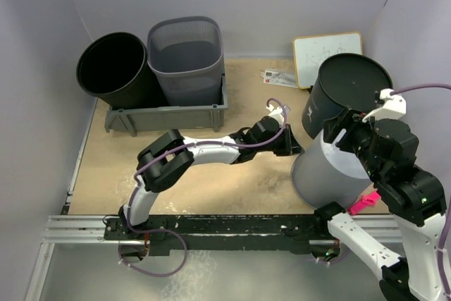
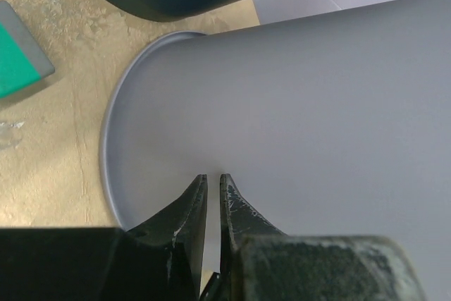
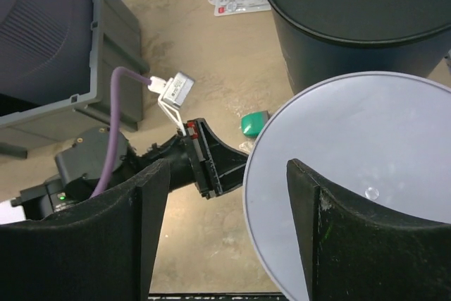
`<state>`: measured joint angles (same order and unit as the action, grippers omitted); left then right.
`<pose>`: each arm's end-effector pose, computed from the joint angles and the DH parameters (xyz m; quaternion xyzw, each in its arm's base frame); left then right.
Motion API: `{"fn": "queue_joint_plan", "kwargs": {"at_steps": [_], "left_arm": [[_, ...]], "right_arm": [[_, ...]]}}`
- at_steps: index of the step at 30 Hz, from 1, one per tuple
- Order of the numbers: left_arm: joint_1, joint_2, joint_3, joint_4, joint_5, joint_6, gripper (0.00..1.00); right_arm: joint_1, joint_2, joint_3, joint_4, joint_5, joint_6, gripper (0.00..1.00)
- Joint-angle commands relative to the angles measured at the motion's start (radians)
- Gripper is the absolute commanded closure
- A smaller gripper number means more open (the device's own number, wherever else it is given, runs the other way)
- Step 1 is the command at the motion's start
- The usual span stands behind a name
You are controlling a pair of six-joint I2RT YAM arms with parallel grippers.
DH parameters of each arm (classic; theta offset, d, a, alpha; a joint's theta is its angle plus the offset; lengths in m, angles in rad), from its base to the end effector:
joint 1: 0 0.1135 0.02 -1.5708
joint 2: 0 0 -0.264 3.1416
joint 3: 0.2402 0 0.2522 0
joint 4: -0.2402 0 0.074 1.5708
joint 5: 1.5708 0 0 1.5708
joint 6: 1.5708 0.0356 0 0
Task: Turn the large container upside down
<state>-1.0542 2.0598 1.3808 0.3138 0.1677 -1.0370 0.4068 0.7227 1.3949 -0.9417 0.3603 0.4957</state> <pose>0.2291 -0.4153 0.2004 0.0545 0.8204 -0.5234 0.2236 0.0782 0.0200 0.4590 0.1432 0.7772 0.1316 0.5984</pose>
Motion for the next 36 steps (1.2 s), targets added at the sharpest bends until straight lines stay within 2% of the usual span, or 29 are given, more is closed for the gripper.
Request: {"fn": "queue_joint_plan", "kwargs": {"at_steps": [1, 4, 8, 10, 14, 18, 24, 27, 29, 33, 36], "left_arm": [[-0.017, 0.052, 0.082, 0.09, -0.042, -0.038, 0.91], [-0.017, 0.081, 0.137, 0.056, -0.044, -0.018, 0.89], [-0.015, 0.017, 0.145, -0.057, -0.046, 0.052, 0.71], [-0.016, -0.044, 0.124, -0.139, -0.079, 0.091, 0.66], [-0.025, -0.08, 0.073, -0.152, -0.057, 0.071, 0.66], [-0.062, -0.032, 0.082, -0.123, -0.036, 0.023, 0.72], [-0.112, 0.117, 0.251, -0.086, 0.049, -0.022, 0.74], [-0.098, 0.152, 0.361, -0.208, 0.008, 0.064, 0.71], [-0.078, 0.128, 0.369, -0.278, -0.023, 0.115, 0.7], [-0.012, -0.031, 0.26, -0.345, -0.095, 0.194, 0.68], [0.002, -0.178, 0.239, -0.512, -0.236, 0.311, 0.64]], "right_arm": [[0.004, -0.024, 0.043, -0.001, 0.043, 0.021, 0.3], [0.004, -0.025, 0.045, -0.011, 0.042, 0.022, 0.3], [0.004, -0.029, 0.059, -0.037, 0.056, 0.023, 0.3], [0.004, -0.045, 0.045, -0.034, 0.073, 0.029, 0.3], [0.004, -0.088, -0.008, 0.007, 0.113, 0.03, 0.3], [0.004, -0.098, 0.0, 0.019, 0.13, 0.033, 0.3], [0.003, -0.1, 0.015, 0.003, 0.151, 0.034, 0.3], [0.004, -0.1, 0.026, -0.006, 0.14, 0.043, 0.3], [0.004, -0.098, 0.041, -0.02, 0.14, 0.047, 0.3], [0.004, -0.113, 0.035, -0.014, 0.144, 0.052, 0.3], [0.004, -0.115, 0.019, 0.006, 0.146, 0.051, 0.3]]}}
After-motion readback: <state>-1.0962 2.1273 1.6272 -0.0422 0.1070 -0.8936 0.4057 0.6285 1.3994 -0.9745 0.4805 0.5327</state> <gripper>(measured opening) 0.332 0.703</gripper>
